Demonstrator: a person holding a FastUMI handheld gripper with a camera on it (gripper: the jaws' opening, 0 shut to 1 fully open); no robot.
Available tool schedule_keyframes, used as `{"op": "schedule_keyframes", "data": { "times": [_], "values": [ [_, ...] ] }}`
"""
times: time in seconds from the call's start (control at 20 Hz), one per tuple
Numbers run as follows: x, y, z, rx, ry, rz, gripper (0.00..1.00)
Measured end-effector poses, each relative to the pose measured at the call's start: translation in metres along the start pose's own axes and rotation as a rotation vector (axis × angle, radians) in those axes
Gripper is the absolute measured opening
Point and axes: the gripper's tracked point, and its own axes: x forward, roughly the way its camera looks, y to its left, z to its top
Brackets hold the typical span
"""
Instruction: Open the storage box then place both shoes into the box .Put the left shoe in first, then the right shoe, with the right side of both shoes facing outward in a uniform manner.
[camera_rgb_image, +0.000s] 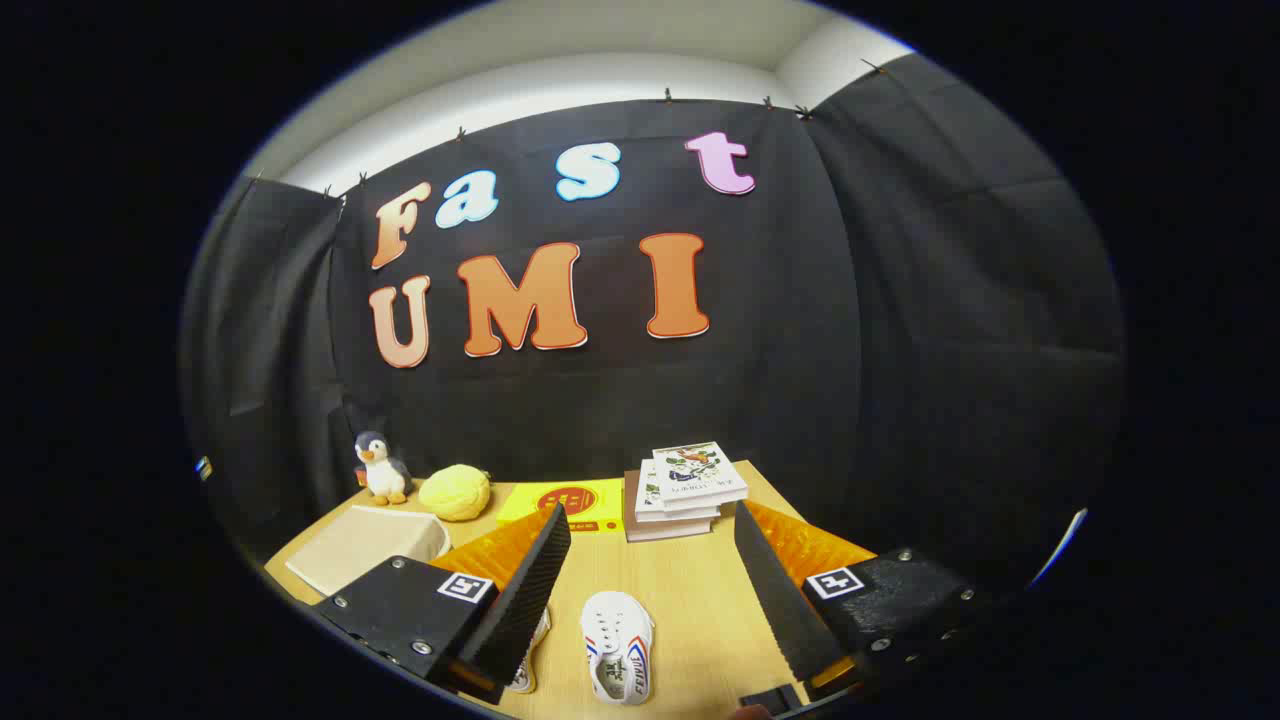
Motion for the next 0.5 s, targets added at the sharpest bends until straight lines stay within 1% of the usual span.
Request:
{"op": "schedule_keyframes", "data": {
  "times": [0.05,0.1,0.15,0.25,0.35,0.5],
  "values": [
    [-0.003,0.001,0.01,-0.007,-0.01,-0.003,0.98],
    [-0.005,0.008,0.02,-0.002,-0.018,0.013,0.98],
    [-0.007,0.018,0.027,0.014,-0.022,0.05,0.98],
    [-0.008,0.031,0.025,0.042,0.015,0.106,0.98],
    [-0.01,0.036,0.016,0.055,0.062,0.126,0.98],
    [-0.014,0.045,0.01,0.027,0.073,0.148,0.98]
  ]
}}
